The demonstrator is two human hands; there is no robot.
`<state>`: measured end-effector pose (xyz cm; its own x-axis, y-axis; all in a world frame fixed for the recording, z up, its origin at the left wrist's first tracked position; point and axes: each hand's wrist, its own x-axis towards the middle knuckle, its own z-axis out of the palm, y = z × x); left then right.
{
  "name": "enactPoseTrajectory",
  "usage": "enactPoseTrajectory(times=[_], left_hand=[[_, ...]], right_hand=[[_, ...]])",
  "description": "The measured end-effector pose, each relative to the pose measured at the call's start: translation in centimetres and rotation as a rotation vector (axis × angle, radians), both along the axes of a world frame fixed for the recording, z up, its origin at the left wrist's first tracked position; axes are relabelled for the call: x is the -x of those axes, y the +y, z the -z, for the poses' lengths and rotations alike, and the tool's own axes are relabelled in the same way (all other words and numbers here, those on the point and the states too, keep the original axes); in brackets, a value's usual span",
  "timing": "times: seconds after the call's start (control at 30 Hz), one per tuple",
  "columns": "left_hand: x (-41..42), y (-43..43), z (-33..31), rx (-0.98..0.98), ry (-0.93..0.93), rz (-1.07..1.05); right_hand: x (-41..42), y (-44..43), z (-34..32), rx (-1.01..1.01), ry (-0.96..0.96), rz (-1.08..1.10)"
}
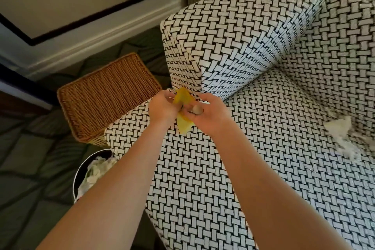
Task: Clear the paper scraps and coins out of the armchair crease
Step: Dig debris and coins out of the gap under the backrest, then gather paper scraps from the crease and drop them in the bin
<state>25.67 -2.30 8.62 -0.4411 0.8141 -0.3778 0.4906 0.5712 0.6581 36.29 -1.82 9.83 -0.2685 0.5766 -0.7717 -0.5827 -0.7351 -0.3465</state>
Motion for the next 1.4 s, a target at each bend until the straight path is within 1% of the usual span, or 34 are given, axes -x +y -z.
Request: enactPoseTrajectory(times=[0.13, 0.27, 0.33, 0.43, 0.5, 0.53, 0.6, 0.67, 0.73, 0.8, 0.97, 1.0, 1.03, 1.1, 1.17, 1.2, 1.3, 1.33, 1.4], left_hand=[[0.1, -0.2, -0.3, -0.051, 0.030, 0.005], [-0.1, -0.1, -0.1, -0.051, 0.050, -0.009], [-0.6, -0.2, 0.2, -0.084, 0.060, -0.031], [-1.7, -0.7, 0.6, -0.227, 0.141, -0.070], [-3.2, -1.5, 0.7, -0.357, 0.195, 0.056], [-4.3, -2.0, 0.7, -0.393, 0.192, 0.170], [-6.6, -3.2, 0.9, -0.386, 0.147, 0.383], [-9.0, -3.7, 1.4, -0.367, 0.099, 0.503], [-11.2, -3.5, 1.6, -0.331, 0.059, 0.539], [-13.2, -2.9, 1.6, -0.275, 0.060, 0.596], [-17.7, -2.4, 2.2, -0.163, -0.065, 0.765], [-18.7, -2.4, 2.5, -0.144, -0.089, 0.784], [-20.0, -2.6, 2.9, -0.117, -0.112, 0.808], [-22.2, -3.1, 3.8, -0.063, -0.129, 0.874], [-23.9, -3.7, 4.6, -0.013, -0.114, 0.959], [-24.7, -3.9, 5.0, 0.004, -0.101, 0.991], [-26.5, -4.1, 5.7, 0.025, 0.013, 1.039], [-26.9, -4.2, 5.8, 0.037, 0.044, 1.052], [-27.5, -4.3, 6.2, 0.057, 0.088, 1.090]], right_hand=[[0.1, 0.0, -1.4, 0.032, 0.033, -0.057], [-0.4, 0.3, -1.9, 0.097, 0.142, 0.018], [-0.8, 0.5, -1.9, 0.121, 0.130, 0.037], [-1.6, 0.3, -1.8, 0.095, 0.093, 0.021], [-2.6, -0.1, -1.5, 0.039, 0.047, -0.019], [-3.3, -0.2, -1.3, 0.025, -0.005, -0.044], [-4.8, -0.3, -0.7, 0.025, -0.141, -0.063], [-7.0, -0.6, -0.3, 0.027, -0.225, -0.024], [-9.6, -0.9, 0.2, 0.010, -0.278, 0.023], [-12.3, -1.4, 0.7, -0.022, -0.359, 0.058], [-18.2, -3.4, 3.0, -0.096, -0.605, 0.022], [-19.4, -4.0, 3.8, -0.098, -0.685, 0.030], [-20.9, -4.9, 4.6, -0.098, -0.829, 0.024], [-23.3, -7.0, 5.8, -0.120, -1.141, -0.036], [-25.2, -8.9, 6.2, -0.177, -1.350, -0.161], [-26.1, -9.7, 6.4, -0.199, -1.417, -0.253], [-27.9, -11.4, 7.0, -0.249, -1.468, -0.537], [-28.2, -11.7, 7.2, -0.277, -1.484, -0.591], [-28.6, -11.8, 7.8, -0.345, -1.526, -0.591]])
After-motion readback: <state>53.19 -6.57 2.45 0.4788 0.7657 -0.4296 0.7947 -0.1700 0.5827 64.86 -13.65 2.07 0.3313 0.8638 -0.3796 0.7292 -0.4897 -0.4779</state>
